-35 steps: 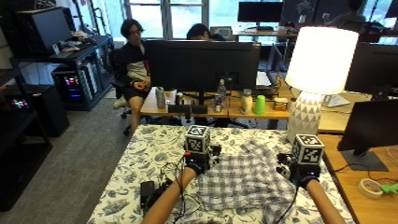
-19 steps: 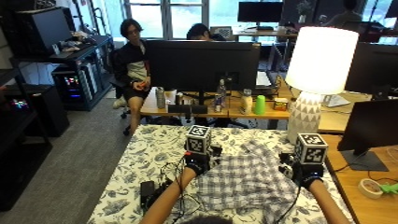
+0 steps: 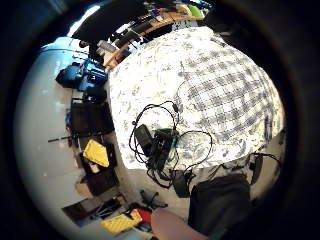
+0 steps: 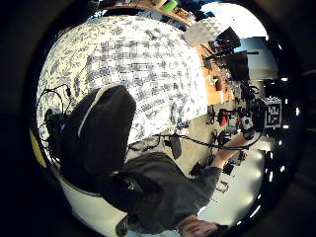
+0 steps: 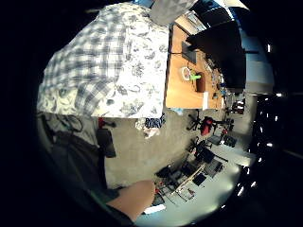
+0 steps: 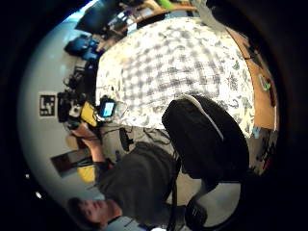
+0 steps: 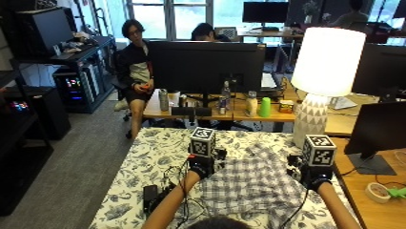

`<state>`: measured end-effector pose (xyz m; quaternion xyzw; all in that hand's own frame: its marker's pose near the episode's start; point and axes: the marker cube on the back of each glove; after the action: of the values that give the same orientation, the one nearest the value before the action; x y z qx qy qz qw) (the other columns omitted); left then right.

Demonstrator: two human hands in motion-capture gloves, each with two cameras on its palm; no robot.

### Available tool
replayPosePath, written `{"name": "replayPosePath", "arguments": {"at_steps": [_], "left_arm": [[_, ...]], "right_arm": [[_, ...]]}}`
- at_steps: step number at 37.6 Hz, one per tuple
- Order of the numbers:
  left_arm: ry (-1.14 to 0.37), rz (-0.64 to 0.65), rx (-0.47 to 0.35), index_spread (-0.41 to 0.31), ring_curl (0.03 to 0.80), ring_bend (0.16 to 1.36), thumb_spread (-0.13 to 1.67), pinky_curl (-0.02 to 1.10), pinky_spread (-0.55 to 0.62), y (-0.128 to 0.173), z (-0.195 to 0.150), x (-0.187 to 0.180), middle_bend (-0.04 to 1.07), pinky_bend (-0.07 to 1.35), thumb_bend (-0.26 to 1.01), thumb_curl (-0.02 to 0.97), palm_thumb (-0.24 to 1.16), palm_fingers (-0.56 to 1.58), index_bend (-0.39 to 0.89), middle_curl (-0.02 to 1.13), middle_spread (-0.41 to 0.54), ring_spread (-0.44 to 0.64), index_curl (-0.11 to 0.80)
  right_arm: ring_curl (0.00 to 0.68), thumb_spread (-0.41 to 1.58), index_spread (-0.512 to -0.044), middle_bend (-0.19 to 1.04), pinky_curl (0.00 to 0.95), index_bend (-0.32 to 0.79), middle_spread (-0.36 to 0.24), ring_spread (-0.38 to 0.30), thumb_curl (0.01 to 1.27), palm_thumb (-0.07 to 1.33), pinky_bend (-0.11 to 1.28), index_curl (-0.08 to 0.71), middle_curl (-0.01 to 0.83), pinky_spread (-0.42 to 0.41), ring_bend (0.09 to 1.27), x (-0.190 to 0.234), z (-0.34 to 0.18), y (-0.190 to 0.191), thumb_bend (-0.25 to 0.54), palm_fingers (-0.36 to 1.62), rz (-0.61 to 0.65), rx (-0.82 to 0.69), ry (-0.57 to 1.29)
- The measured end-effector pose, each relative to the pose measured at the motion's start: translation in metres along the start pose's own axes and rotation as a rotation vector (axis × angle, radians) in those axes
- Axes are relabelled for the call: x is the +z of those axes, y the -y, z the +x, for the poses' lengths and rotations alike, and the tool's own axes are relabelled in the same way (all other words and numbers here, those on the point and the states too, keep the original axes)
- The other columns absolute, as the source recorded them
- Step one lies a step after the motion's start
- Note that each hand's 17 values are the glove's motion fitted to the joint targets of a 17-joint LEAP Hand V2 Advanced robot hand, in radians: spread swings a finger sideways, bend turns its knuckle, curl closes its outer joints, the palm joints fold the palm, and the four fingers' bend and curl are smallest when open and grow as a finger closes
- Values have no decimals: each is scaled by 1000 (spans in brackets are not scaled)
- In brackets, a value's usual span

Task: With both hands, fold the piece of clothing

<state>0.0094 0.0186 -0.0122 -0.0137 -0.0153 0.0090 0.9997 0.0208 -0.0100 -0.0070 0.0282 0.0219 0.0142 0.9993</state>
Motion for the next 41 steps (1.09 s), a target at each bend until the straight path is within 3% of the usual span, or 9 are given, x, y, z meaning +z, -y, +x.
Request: {"name": "replayPosePath", "arguments": {"at_steps": [10,17,20,28,41], "left_arm": [[-34,-53,29,-36,259,565,1251,303,305,-11,-1,8,139,411,-6,164,209,245,209,151,238,294,370],[-37,-67,77,-36,265,568,1244,313,306,-6,-7,32,140,410,-11,178,218,239,194,160,238,295,383],[-40,-76,96,-36,269,571,1196,317,312,3,-11,45,142,412,-38,177,171,234,183,164,238,295,385],[-35,-150,87,-27,279,587,1111,329,320,-11,1,58,151,422,-29,189,125,205,161,179,240,297,378],[-12,-223,138,-6,291,620,982,339,422,-4,17,107,172,460,-29,222,99,121,133,214,242,318,335]], "right_arm": [[236,1300,-347,174,303,159,-1,141,143,399,461,305,246,238,296,3,-3,-10,100,301,-50,-16,8],[254,1303,-347,173,317,150,-1,137,152,412,470,302,258,238,315,26,2,6,78,295,-82,-18,-12],[262,1302,-347,165,324,143,-1,135,158,421,479,300,260,238,326,33,2,8,70,280,-100,-25,-15],[279,1273,-348,163,340,135,5,134,176,455,514,290,264,238,346,65,7,14,48,240,-152,-54,-12],[301,1201,-351,169,356,132,6,130,214,536,560,272,268,237,392,99,4,5,17,195,-235,-92,-2]]}}
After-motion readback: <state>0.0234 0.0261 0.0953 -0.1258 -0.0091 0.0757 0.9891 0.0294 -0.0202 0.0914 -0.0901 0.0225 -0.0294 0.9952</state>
